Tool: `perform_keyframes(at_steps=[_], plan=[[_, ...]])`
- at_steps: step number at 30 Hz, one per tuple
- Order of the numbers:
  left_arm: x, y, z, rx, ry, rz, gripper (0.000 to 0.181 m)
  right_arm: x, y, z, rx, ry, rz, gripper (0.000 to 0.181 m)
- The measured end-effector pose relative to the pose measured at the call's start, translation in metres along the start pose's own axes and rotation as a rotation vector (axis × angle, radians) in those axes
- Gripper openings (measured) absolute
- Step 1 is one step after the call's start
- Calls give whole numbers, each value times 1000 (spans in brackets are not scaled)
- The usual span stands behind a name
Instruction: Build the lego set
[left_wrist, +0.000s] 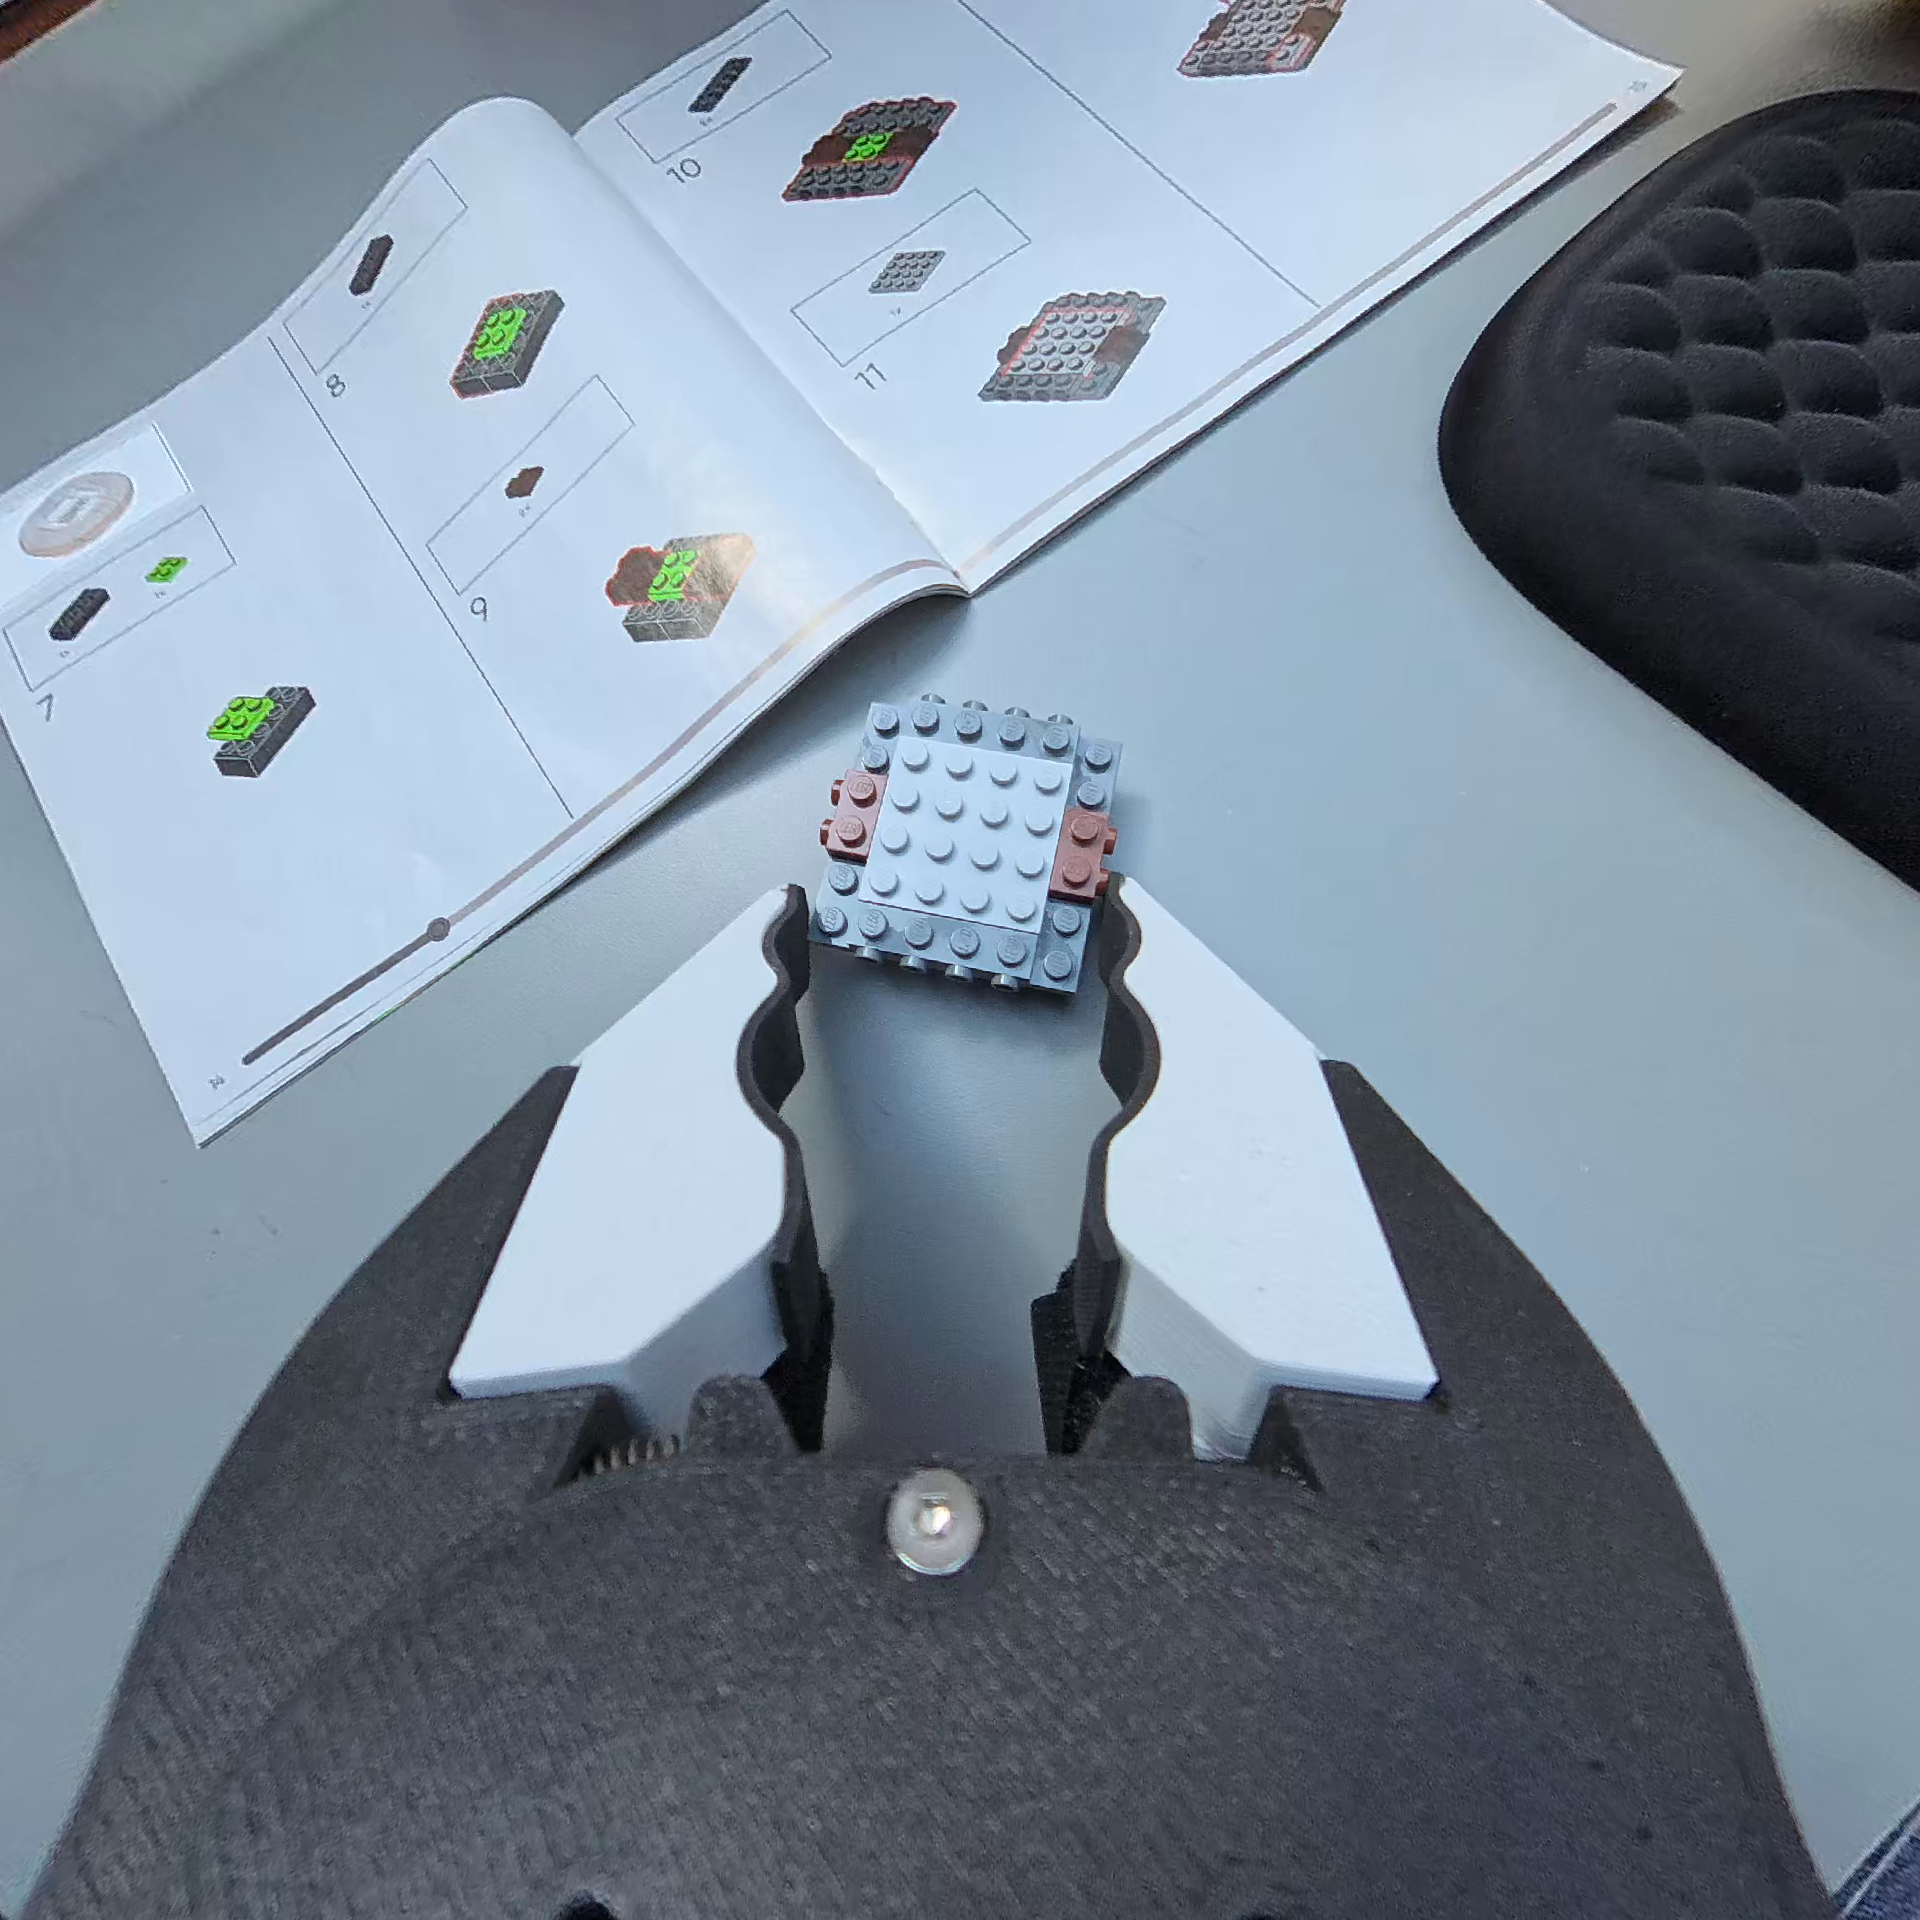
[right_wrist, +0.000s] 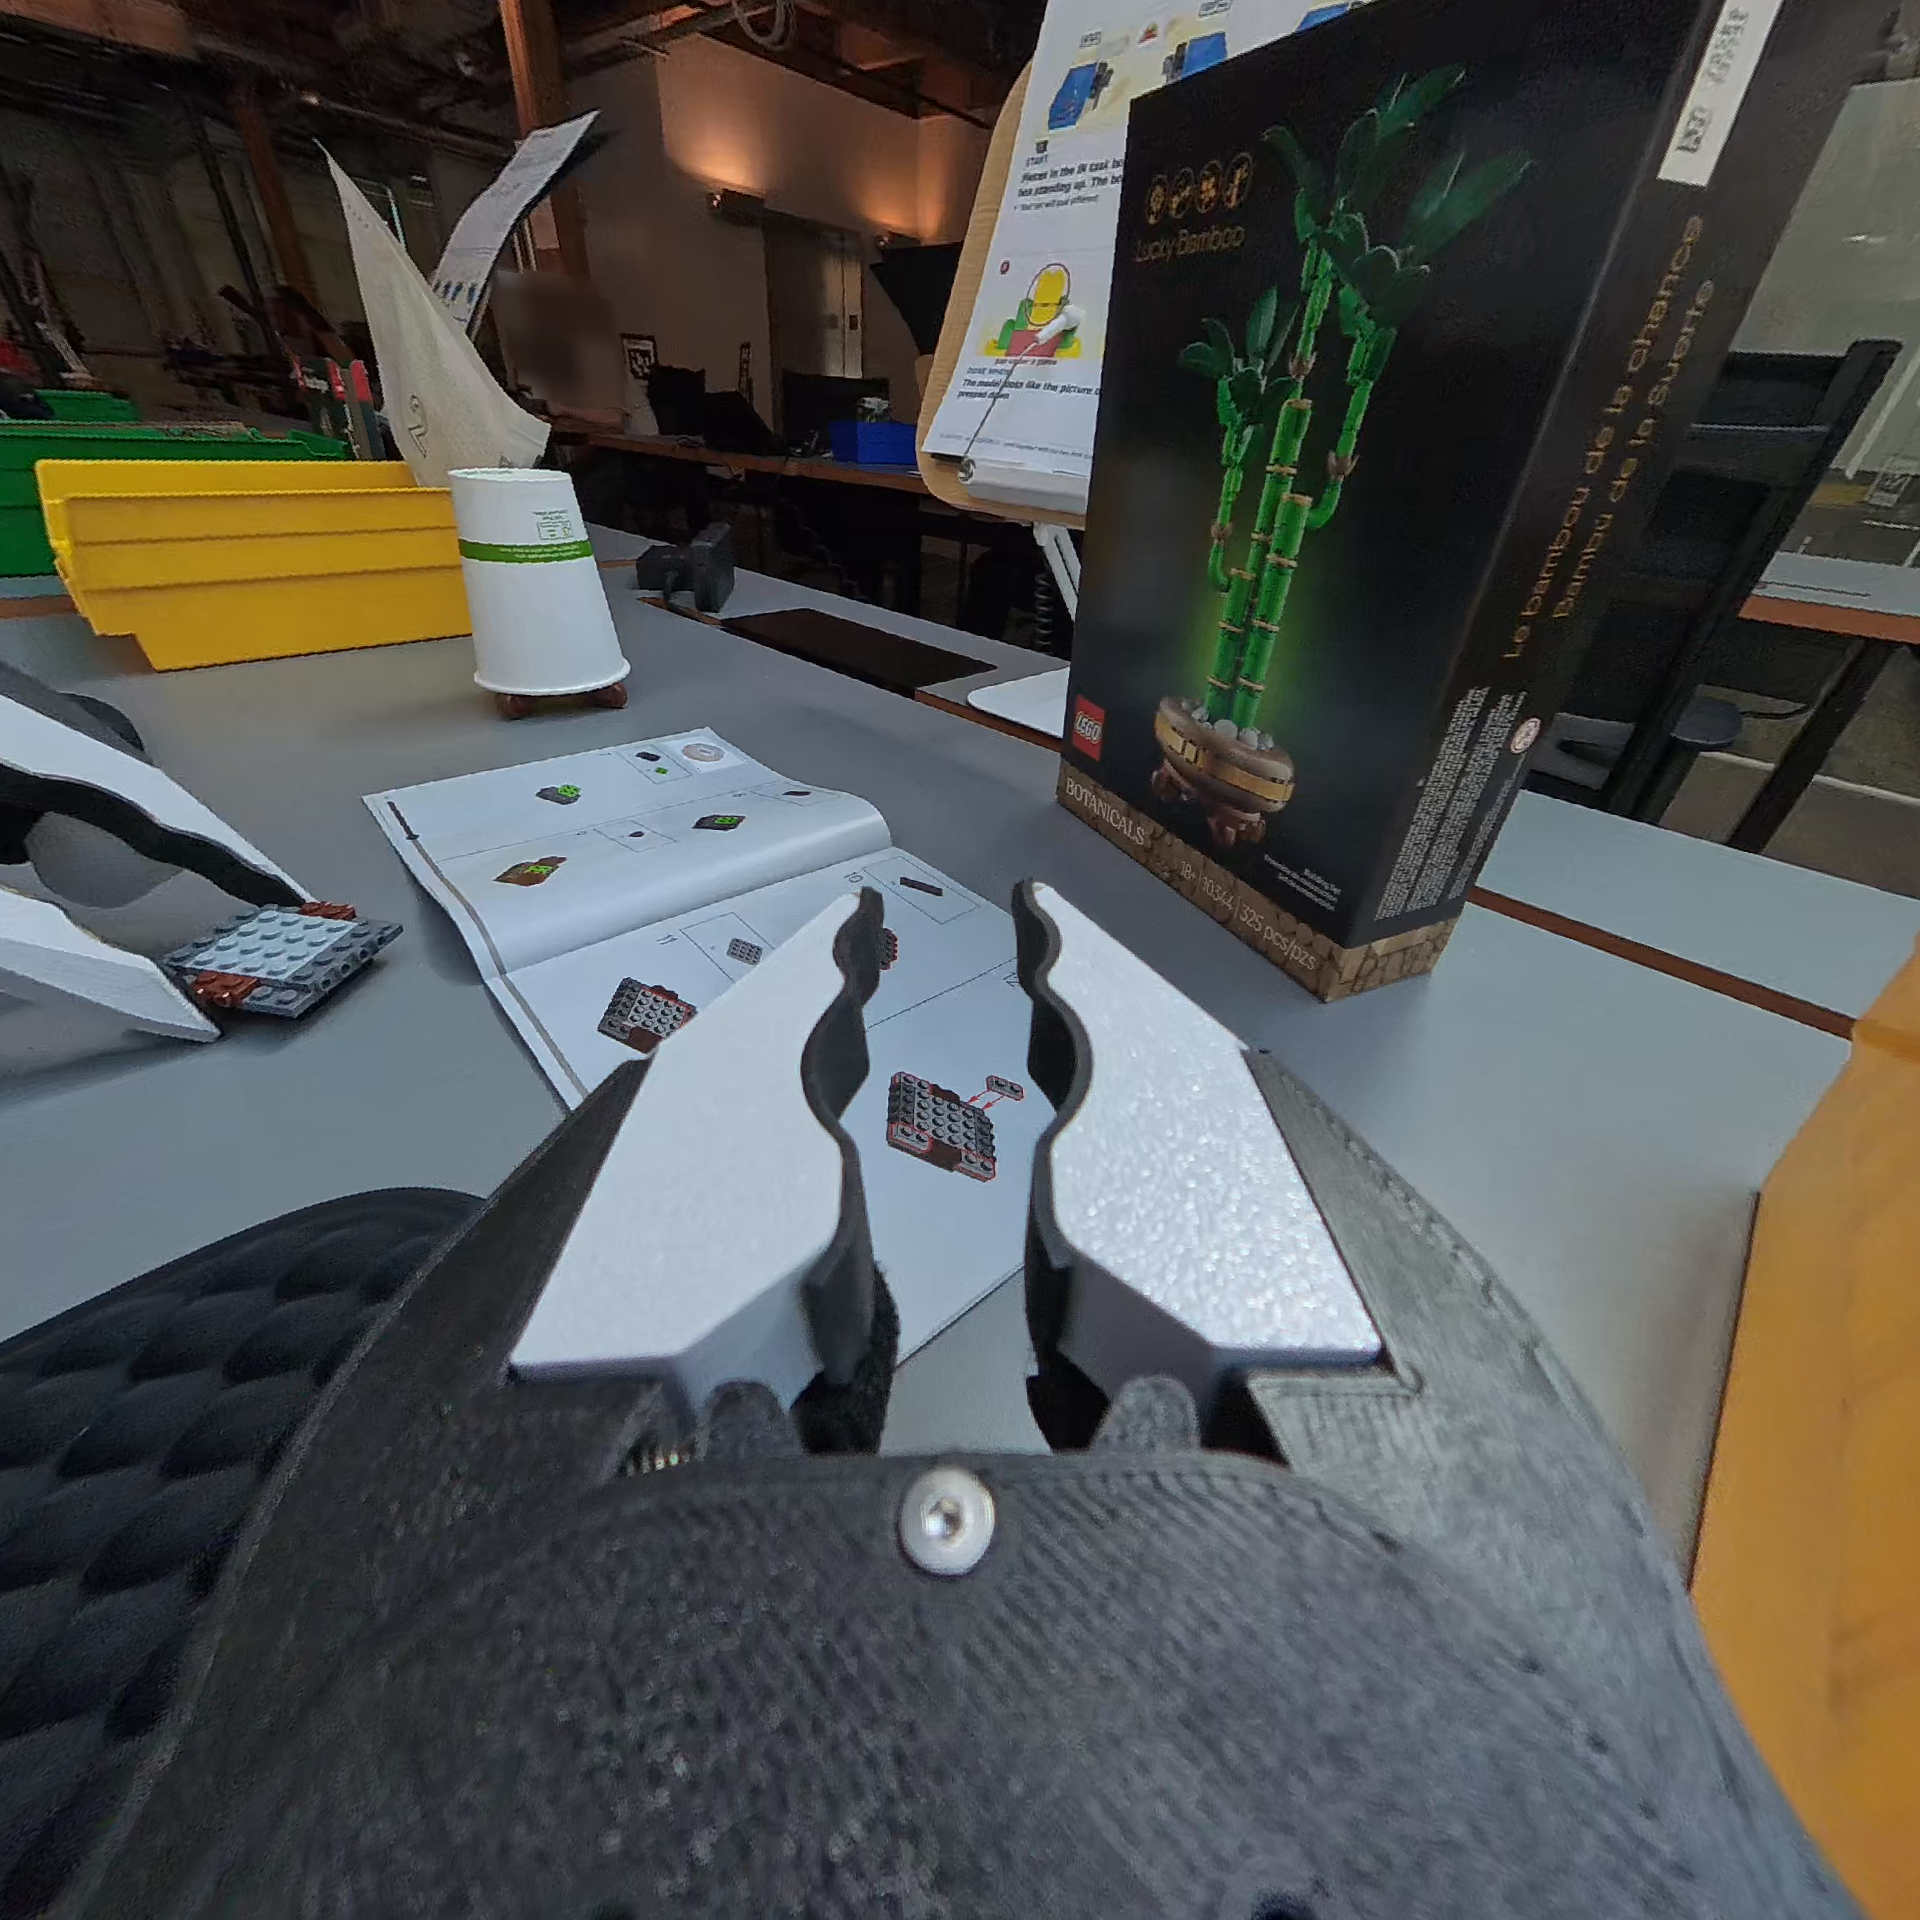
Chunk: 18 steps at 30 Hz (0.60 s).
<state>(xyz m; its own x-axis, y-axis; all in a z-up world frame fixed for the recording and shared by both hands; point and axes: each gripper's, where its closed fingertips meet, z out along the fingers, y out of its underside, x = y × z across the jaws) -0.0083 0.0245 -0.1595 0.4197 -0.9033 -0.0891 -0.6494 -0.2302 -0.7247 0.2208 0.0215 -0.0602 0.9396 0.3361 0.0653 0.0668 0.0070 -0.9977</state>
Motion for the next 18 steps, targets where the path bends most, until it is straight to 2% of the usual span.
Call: perform_keyframes(at_steps=[1, 13, 18], plan=[[1, 0, 0, 4, 5, -13, 55, 1, 1, 0, -8, 2, 14, 25], [1, 3, -3, -21, -27, -14, 69, 4, 5, 1, -26, 12, 24, 26], [7, -3, -11, 34, 0, -19, 73, 4, 5, 1, -26, 9, 25, 27]])
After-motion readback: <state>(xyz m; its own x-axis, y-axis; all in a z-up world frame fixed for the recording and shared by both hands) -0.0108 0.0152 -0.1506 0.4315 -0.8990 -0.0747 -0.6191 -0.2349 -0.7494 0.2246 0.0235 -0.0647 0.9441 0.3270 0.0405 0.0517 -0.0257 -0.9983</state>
